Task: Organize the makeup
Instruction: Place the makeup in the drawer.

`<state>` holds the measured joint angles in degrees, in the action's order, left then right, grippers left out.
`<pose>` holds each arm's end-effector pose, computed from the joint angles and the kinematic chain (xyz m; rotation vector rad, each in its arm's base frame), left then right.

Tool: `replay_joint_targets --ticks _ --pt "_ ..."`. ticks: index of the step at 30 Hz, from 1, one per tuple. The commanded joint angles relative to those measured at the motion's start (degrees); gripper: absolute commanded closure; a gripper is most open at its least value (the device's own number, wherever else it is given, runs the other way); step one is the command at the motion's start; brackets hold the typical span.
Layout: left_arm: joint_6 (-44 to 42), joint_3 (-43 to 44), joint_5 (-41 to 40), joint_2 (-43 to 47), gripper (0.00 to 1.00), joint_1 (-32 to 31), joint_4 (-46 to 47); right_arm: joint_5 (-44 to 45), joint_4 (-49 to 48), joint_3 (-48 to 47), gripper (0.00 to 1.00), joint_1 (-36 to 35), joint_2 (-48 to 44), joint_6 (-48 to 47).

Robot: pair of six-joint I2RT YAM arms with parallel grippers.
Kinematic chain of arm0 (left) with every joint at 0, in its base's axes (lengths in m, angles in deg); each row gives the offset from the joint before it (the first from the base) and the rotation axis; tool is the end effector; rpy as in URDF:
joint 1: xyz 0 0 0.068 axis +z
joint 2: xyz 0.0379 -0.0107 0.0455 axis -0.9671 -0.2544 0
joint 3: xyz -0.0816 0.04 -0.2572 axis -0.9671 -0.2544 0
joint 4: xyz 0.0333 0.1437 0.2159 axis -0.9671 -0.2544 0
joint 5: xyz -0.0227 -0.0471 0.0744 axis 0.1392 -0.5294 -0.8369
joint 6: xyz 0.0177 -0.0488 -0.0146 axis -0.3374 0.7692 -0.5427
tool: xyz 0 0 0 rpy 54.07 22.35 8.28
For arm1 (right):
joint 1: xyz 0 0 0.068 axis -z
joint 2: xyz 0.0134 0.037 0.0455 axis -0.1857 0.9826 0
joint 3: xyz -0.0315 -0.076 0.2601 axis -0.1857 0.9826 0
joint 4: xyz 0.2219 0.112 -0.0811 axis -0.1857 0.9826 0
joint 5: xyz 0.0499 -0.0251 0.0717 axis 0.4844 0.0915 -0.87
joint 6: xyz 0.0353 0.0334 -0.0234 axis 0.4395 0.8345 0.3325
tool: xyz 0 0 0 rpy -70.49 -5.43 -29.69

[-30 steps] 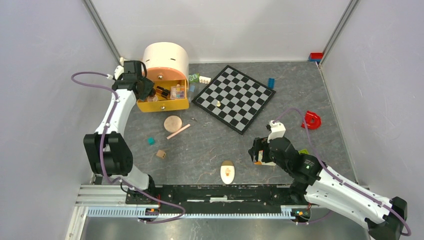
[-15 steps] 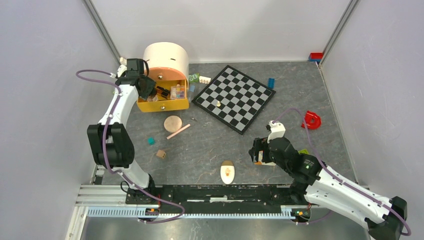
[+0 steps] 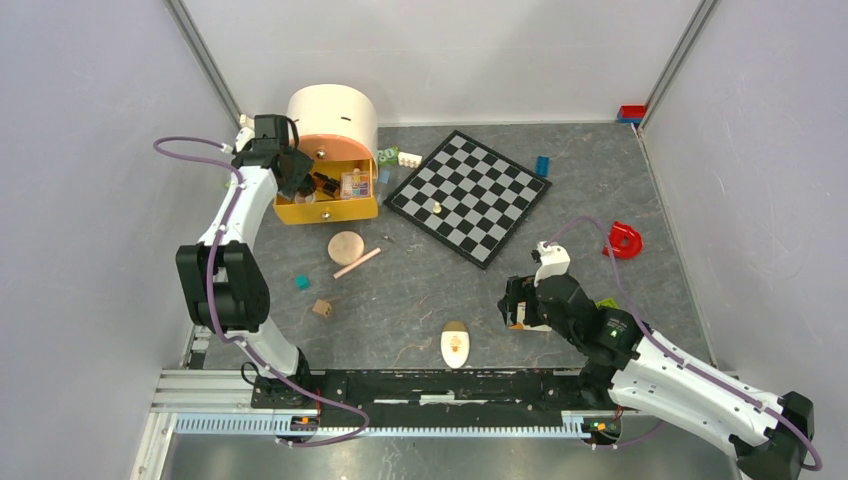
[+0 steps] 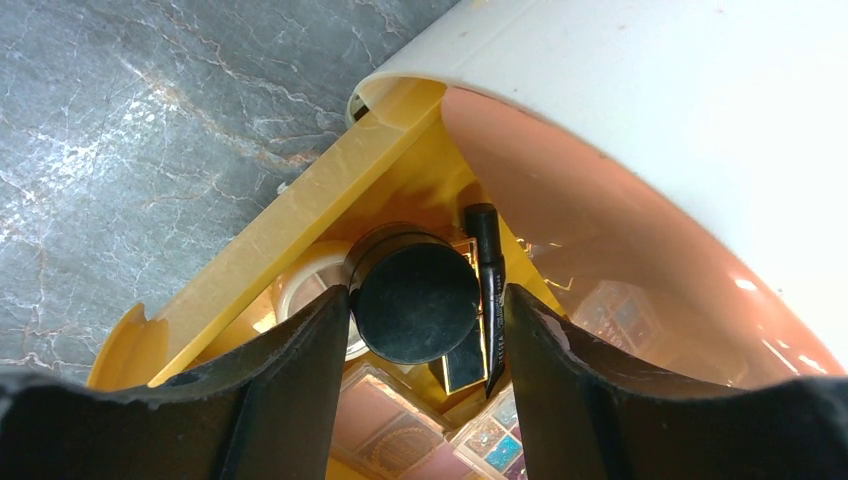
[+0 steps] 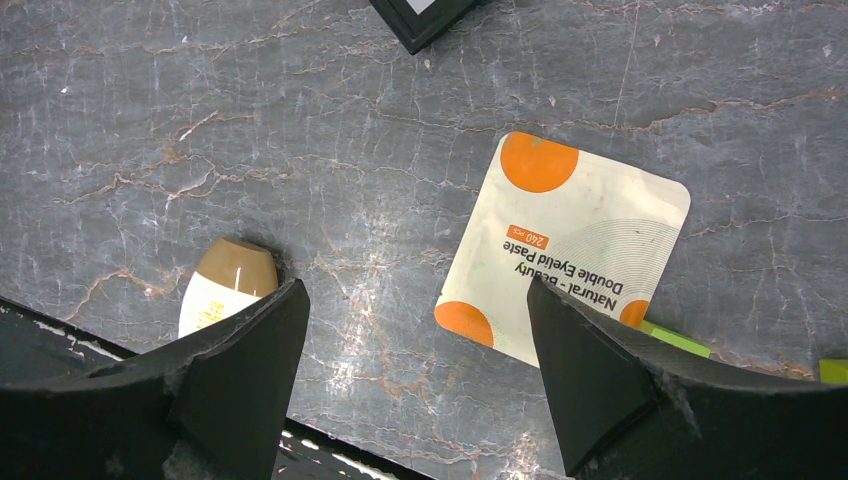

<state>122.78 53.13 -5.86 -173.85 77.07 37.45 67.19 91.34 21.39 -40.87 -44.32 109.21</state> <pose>0.3730 0.0201 0.2942 -1.2362 2.0779 -0.1382 0.0972 0.1032 0.2190 -0.1168 2.2398 0.4626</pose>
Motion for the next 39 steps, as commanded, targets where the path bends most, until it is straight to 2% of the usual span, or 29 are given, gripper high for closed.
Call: replay_joint_targets --ticks 1,9,19,27,29,34,39 --pt "-0.35 2.36 0.03 0.85 0.35 0.3 0.98 1.18 -0.12 -0.64 0.13 0.24 -0.16 0.05" --pt "-4.67 2.9 1.32 5.81 0.35 0.2 1.08 1.34 0.31 -1.09 0.12 0.23 -0.6 0.09" --pt "-15.62 -1.45 5.89 18.39 0.32 0.12 0.54 1.51 0.19 -1.65 0.12 0.23 1.07 -0.35" --pt "-23.35 -15.76 13.02 32.23 0.27 0.15 -1.87 0.18 -1.26 -1.27 0.12 0.24 2.78 -0.92" --pt "-22.63 -20.36 15.75 35.68 0.27 0.14 -1.9 0.17 -1.61 -1.19 0.12 0.2 3.07 -1.18" --pt "-18.23 -29.89 16.9 45.46 0.28 0.15 -1.69 0.01 -2.11 -1.11 0.12 0.24 3.6 -1.46" --pt "-15.14 -36.74 16.58 48.86 0.3 0.13 -0.72 -1.04 -3.43 -0.49 0.12 0.22 4.49 -1.66"
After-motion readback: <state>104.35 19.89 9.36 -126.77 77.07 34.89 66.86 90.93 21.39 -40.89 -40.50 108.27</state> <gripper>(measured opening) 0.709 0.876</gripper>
